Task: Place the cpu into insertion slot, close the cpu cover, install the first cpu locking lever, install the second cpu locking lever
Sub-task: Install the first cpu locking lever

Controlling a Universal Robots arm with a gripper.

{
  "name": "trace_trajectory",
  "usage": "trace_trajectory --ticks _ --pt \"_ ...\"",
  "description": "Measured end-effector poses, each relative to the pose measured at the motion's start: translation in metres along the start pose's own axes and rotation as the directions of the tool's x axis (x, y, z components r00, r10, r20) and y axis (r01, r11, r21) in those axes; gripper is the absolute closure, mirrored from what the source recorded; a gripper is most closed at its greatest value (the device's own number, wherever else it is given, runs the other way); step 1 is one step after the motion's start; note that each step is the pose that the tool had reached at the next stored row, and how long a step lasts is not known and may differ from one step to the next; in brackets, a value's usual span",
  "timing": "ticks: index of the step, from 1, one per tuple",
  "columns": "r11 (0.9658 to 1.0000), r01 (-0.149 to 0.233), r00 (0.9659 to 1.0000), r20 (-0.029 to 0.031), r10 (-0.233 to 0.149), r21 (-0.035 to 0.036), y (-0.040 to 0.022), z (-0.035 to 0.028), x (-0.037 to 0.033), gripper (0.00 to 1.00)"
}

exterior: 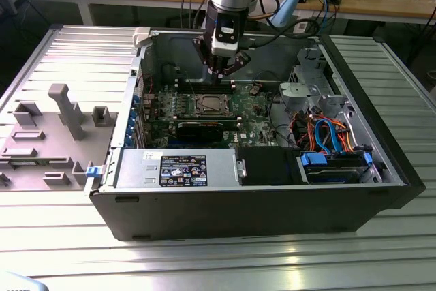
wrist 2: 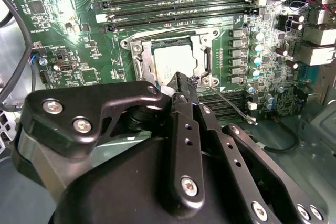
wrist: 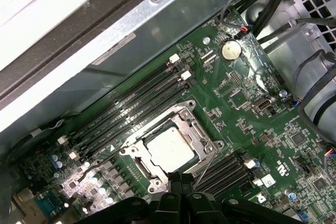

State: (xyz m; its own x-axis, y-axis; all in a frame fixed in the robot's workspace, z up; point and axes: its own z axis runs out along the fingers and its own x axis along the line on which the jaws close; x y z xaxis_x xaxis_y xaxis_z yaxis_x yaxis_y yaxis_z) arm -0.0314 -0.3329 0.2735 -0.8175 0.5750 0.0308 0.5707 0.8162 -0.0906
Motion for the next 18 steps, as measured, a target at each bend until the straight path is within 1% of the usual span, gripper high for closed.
trace_trajectory --ticks 18 --pt "0.9991 0.042 0.9991 0.0038 -0.042 0.0013 0.0000 0.0000 0.0000 0.89"
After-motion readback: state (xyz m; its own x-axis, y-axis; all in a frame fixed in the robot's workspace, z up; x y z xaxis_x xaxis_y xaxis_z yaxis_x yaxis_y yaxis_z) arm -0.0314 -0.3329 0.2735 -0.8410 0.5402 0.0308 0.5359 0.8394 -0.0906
